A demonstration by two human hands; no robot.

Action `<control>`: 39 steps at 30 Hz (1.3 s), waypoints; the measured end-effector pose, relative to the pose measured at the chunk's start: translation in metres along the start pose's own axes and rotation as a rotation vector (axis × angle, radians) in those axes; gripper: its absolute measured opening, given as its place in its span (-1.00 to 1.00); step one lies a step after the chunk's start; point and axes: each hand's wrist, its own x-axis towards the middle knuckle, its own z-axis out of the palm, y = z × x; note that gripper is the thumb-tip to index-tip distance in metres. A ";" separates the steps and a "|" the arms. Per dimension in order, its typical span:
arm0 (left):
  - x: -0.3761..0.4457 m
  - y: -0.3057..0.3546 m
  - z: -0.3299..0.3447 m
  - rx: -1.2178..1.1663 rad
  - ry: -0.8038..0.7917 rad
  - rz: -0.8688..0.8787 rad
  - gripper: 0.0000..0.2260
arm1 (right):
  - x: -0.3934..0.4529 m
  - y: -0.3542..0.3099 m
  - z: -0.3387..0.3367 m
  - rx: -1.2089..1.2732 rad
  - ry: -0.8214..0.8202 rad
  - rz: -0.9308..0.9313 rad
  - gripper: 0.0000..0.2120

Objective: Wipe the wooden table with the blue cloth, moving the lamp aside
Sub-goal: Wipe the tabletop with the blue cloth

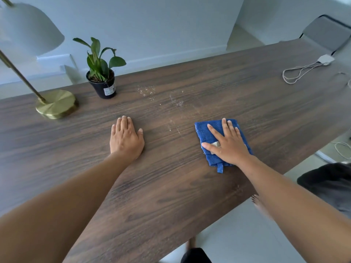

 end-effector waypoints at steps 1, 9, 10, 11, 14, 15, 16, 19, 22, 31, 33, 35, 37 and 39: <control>0.006 0.001 -0.001 -0.018 0.008 0.010 -0.40 | 0.011 -0.003 -0.003 -0.001 -0.004 -0.009 -0.16; 0.036 0.006 0.013 -0.005 -0.032 0.021 -0.40 | 0.094 -0.019 -0.018 -0.031 0.000 -0.099 -0.19; 0.036 0.005 0.016 0.011 -0.021 0.020 -0.40 | 0.105 -0.020 -0.020 -0.038 0.003 -0.114 -0.19; 0.036 0.006 0.017 0.019 -0.016 0.020 -0.40 | 0.116 -0.022 -0.022 -0.045 0.006 -0.130 -0.19; 0.036 0.005 0.018 0.034 -0.019 0.022 -0.40 | 0.151 -0.030 -0.029 -0.073 0.016 -0.176 -0.18; 0.036 0.005 0.019 0.037 -0.016 0.022 -0.40 | 0.162 -0.034 -0.031 -0.079 0.017 -0.193 -0.17; 0.036 0.005 0.019 0.040 -0.014 0.021 -0.40 | 0.173 -0.037 -0.033 -0.084 0.014 -0.211 -0.18; 0.036 0.005 0.020 0.051 -0.003 0.012 -0.40 | 0.207 -0.049 -0.039 -0.085 0.012 -0.257 -0.19; 0.036 0.006 0.019 0.052 0.002 0.005 -0.41 | 0.238 -0.060 -0.044 -0.079 0.023 -0.294 -0.19; 0.035 0.007 0.017 0.066 -0.007 -0.005 -0.41 | 0.228 -0.047 -0.045 -0.036 0.013 -0.297 -0.18; 0.034 0.006 0.017 0.057 -0.013 -0.007 -0.40 | 0.197 -0.026 -0.041 -0.030 0.020 -0.265 -0.18; 0.034 0.006 0.016 0.051 -0.017 -0.003 -0.40 | 0.159 -0.003 -0.036 -0.026 0.023 -0.232 -0.18; 0.034 0.006 0.016 0.043 -0.023 0.003 -0.39 | 0.115 0.015 -0.028 -0.022 0.030 -0.215 -0.18; 0.033 0.006 0.015 0.030 -0.034 0.000 -0.39 | 0.074 0.024 -0.019 -0.031 0.025 -0.215 -0.15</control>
